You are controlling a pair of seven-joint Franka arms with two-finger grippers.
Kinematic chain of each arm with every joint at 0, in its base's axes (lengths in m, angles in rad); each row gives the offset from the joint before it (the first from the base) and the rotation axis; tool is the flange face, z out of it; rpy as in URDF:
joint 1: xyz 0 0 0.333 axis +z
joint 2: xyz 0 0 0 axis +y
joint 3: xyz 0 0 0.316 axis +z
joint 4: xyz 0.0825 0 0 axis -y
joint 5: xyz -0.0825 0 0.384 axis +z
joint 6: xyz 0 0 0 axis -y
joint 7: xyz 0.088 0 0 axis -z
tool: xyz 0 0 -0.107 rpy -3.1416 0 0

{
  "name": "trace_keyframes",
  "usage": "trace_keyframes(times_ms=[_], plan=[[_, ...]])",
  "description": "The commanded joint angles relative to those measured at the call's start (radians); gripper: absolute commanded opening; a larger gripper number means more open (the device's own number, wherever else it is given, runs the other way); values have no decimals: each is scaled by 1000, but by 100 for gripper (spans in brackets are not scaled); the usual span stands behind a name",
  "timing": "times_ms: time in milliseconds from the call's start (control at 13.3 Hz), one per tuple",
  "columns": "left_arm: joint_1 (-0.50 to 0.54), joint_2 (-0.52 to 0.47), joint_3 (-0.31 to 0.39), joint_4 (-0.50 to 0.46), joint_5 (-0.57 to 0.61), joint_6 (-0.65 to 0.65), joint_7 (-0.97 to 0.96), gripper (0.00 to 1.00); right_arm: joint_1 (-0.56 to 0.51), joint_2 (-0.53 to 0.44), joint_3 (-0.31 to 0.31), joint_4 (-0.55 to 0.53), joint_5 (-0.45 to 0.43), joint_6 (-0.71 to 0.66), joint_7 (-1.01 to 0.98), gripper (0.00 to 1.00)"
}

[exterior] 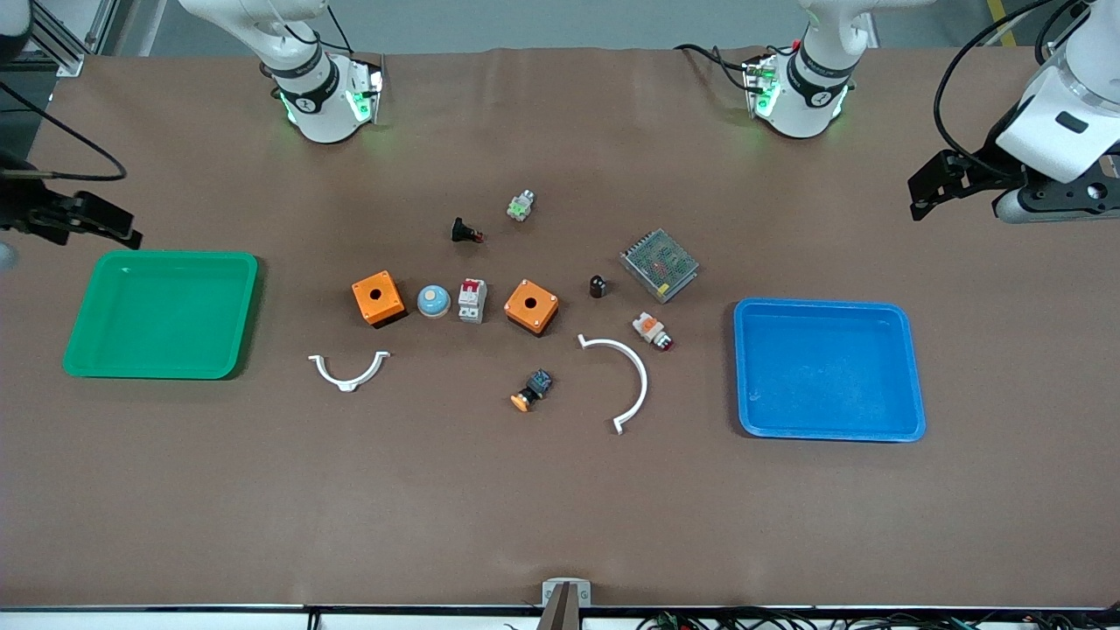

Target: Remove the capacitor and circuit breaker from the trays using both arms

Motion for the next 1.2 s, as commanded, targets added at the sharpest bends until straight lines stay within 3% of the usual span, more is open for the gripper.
trace_keyframes(times_ms=[0, 1125], plan=[[2, 11, -1, 14, -16, -9, 26, 100, -29, 23, 20, 71, 0, -22, -8, 100], [-1, 17, -1, 34, -13, -34, 23, 100, -31, 35, 22, 89, -12, 8, -11, 100]])
